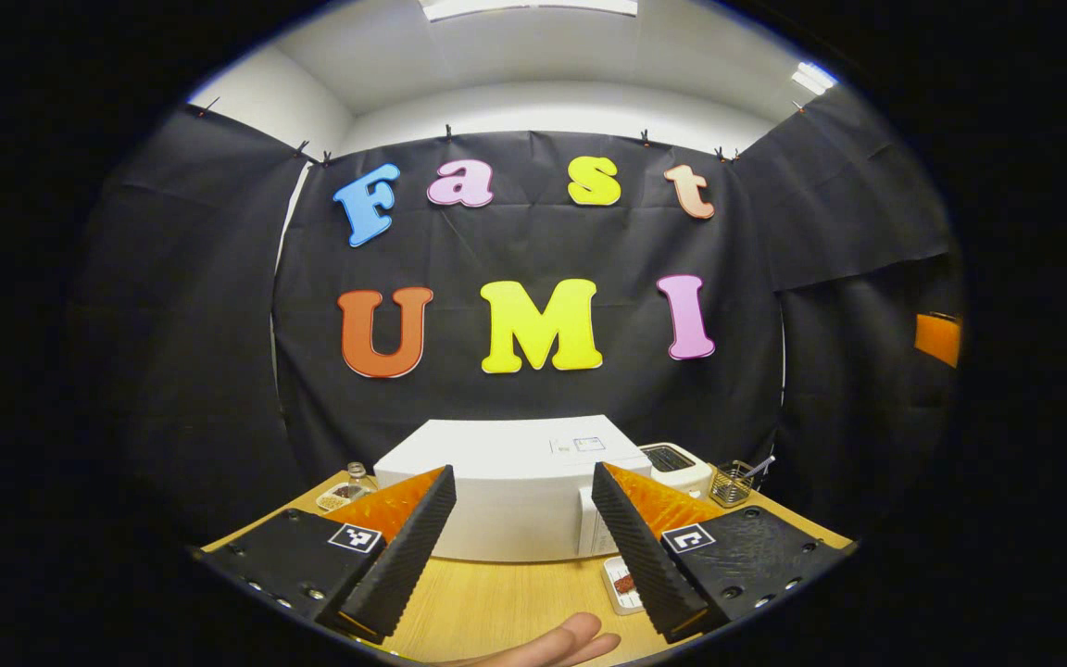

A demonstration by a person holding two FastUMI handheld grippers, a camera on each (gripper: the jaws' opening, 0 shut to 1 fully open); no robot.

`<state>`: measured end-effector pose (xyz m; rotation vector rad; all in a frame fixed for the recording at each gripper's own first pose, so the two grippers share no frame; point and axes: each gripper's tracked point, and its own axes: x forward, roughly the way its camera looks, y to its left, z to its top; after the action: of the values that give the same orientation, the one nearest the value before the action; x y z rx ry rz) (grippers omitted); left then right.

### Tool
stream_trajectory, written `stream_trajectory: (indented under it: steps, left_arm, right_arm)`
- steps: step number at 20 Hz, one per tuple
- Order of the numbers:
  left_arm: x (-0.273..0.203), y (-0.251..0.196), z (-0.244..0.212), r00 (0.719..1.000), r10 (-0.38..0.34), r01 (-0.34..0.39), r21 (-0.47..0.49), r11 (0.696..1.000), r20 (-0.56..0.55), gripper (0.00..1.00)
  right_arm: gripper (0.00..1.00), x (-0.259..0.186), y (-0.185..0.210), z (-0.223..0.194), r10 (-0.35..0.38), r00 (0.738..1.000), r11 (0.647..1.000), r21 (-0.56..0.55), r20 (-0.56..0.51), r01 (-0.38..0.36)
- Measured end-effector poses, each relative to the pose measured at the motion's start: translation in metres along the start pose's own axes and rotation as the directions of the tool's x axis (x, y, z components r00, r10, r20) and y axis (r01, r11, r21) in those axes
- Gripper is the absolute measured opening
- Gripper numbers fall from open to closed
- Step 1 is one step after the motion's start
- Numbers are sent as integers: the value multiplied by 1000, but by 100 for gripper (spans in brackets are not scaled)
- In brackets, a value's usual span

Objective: Open the microwave oven with the left hand, put the food in, and close the microwave oven.

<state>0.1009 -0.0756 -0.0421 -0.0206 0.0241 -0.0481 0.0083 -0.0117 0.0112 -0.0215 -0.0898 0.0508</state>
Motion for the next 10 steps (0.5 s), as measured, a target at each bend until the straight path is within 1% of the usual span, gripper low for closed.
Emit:
stream_trajectory:
  steps: [2, 4, 5, 8, 9, 10]
  left_arm:
    - [20, -16, -23, 999, -27, 25, -40, 999, -45, 94]
    - [39, -22, -38, 998, -34, 31, -53, 998, -59, 94]
    - [50, -24, -46, 998, -34, 31, -53, 998, -60, 94]
    - [79, -38, -77, 994, -72, 65, -87, 994, -81, 94]
    - [87, -44, -88, 991, -91, 80, -108, 991, -96, 93]
    - [96, -51, -99, 988, -111, 96, -130, 987, -111, 93]
  right_arm:
    - [100, -1, -3, -1, 1, 1000, 1000, -2, 3, -1]
    - [100, -2, -5, 0, 6, 1000, 1000, -3, 8, -6]
    - [90, -2, -8, -2, 4, 1000, 1000, -2, 11, -4]
    - [90, -3, -11, -2, 3, 1000, 1000, 10, 19, -3]
    - [100, -3, -11, -5, 7, 1000, 1000, 16, 16, -7]
    - [100, -3, -10, -7, 12, 1000, 1000, 20, 12, -12]
